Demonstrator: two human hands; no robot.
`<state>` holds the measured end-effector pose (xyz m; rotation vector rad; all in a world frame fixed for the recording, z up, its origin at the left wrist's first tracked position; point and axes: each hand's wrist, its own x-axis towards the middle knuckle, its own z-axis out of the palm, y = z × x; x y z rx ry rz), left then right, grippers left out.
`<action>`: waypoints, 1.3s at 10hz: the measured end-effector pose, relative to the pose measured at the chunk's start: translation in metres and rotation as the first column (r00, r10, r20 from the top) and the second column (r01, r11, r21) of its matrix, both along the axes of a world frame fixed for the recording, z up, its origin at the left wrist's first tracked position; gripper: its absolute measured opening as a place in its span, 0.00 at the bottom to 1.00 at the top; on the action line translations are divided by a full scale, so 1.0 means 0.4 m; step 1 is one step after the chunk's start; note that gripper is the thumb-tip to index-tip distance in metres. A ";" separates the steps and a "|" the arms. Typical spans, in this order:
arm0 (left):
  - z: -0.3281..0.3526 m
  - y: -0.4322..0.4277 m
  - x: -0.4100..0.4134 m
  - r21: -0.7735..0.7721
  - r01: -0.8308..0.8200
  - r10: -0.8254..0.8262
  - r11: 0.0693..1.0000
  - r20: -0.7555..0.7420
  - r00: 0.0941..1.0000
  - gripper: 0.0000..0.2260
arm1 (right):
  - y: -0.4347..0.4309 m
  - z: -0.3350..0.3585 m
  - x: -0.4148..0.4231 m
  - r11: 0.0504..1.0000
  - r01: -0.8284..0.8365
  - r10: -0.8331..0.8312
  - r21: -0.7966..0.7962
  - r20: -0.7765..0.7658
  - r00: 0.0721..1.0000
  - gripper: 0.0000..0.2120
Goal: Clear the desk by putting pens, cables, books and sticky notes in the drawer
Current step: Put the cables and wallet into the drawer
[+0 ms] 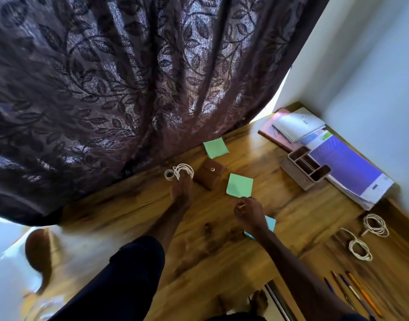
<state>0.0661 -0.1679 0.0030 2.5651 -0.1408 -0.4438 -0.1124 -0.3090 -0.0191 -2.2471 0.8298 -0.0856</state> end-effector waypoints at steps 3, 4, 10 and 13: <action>0.057 -0.024 -0.166 0.092 0.343 -0.344 0.935 -0.004 0.939 0.22 | 0.011 0.061 0.013 0.975 0.103 -0.123 0.197 0.095 0.988 0.16; 0.074 -0.064 -0.253 -0.007 0.479 -0.479 0.878 0.003 0.878 0.24 | -0.023 0.062 -0.019 0.947 0.139 -0.173 0.290 0.097 0.980 0.25; 0.048 -0.445 -0.743 -0.069 0.886 -0.836 0.459 0.304 0.457 0.12 | -0.345 0.020 -0.594 0.640 0.555 -0.684 0.532 0.064 0.727 0.05; -0.024 -0.588 -0.926 -0.011 0.941 -0.934 0.339 0.117 0.338 0.13 | -0.517 -0.108 -0.964 0.519 0.839 -0.848 0.165 -0.027 0.530 0.05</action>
